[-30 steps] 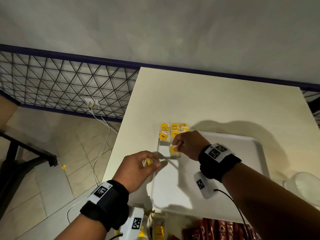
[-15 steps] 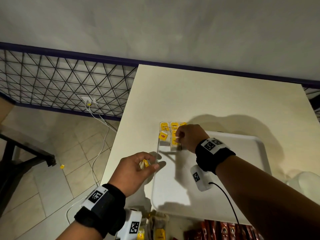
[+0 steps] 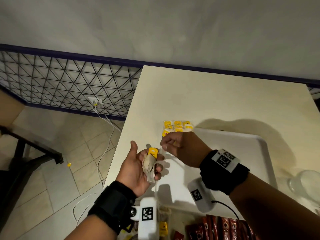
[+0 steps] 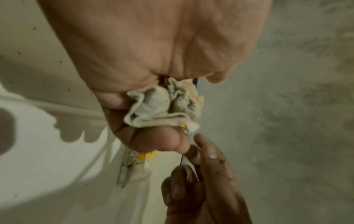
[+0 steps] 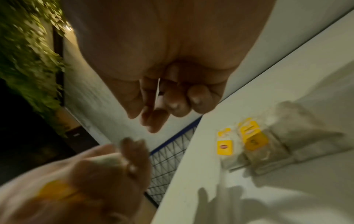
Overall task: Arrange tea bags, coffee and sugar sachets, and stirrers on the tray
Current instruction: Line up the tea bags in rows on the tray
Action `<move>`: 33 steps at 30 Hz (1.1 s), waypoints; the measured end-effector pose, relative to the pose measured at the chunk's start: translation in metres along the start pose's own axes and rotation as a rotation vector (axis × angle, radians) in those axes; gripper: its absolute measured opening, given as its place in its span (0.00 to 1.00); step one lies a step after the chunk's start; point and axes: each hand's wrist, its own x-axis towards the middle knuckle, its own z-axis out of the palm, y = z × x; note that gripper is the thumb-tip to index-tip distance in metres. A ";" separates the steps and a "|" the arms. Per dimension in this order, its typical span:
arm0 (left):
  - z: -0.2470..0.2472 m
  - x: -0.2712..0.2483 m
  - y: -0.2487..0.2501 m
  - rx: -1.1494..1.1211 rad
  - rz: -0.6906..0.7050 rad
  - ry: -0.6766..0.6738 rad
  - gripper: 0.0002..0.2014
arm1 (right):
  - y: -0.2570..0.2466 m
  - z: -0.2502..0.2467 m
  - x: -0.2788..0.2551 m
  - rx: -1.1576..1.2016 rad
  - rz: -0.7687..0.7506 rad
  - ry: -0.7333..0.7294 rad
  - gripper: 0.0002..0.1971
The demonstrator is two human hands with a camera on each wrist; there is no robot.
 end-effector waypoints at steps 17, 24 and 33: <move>0.012 -0.010 -0.010 0.212 0.018 -0.021 0.31 | -0.019 -0.003 -0.023 0.276 -0.082 0.163 0.08; 0.009 -0.002 -0.021 0.159 -0.040 0.080 0.25 | -0.051 -0.022 -0.034 0.570 -0.172 0.196 0.04; 0.007 0.004 -0.013 0.257 0.049 0.028 0.28 | -0.075 -0.039 -0.043 0.616 -0.222 0.232 0.04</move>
